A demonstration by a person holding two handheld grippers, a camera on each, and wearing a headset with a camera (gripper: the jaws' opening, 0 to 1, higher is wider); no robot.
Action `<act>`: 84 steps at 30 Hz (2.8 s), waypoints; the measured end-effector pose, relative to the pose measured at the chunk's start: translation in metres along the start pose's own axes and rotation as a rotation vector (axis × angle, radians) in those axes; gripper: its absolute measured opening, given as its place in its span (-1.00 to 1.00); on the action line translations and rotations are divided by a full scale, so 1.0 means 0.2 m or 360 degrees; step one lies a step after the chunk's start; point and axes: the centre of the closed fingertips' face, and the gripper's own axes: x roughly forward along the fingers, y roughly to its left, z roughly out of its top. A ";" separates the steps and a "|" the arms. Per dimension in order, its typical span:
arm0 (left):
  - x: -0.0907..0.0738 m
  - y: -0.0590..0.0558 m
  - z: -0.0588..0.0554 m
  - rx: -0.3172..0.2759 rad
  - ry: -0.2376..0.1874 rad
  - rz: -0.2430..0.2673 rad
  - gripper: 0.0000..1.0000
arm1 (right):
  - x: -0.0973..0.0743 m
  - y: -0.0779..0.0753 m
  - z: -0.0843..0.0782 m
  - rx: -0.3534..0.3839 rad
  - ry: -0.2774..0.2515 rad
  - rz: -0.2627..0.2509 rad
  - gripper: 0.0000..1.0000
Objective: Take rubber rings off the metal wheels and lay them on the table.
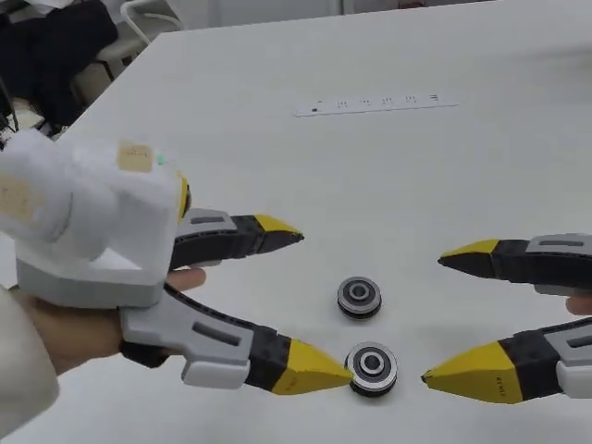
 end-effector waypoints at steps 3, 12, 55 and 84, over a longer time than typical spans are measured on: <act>0.04 -0.01 -0.04 -0.0017 -0.0002 -0.0018 0.54 | 0.03 -0.01 -0.04 -0.0011 0.0009 0.0022 0.46; 0.14 -0.08 -0.23 0.0042 0.0121 -0.0118 0.33 | 0.11 -0.02 -0.18 -0.0041 0.0127 0.0051 0.36; 0.25 -0.06 -0.18 0.0053 -0.0099 -0.0113 -0.50 | 0.17 0.00 -0.28 -0.0183 0.0180 0.0056 -0.37; 0.27 -0.03 -0.21 0.0161 -0.0075 -0.0096 -0.72 | 0.20 0.00 -0.28 -0.0212 0.0223 0.0043 -0.66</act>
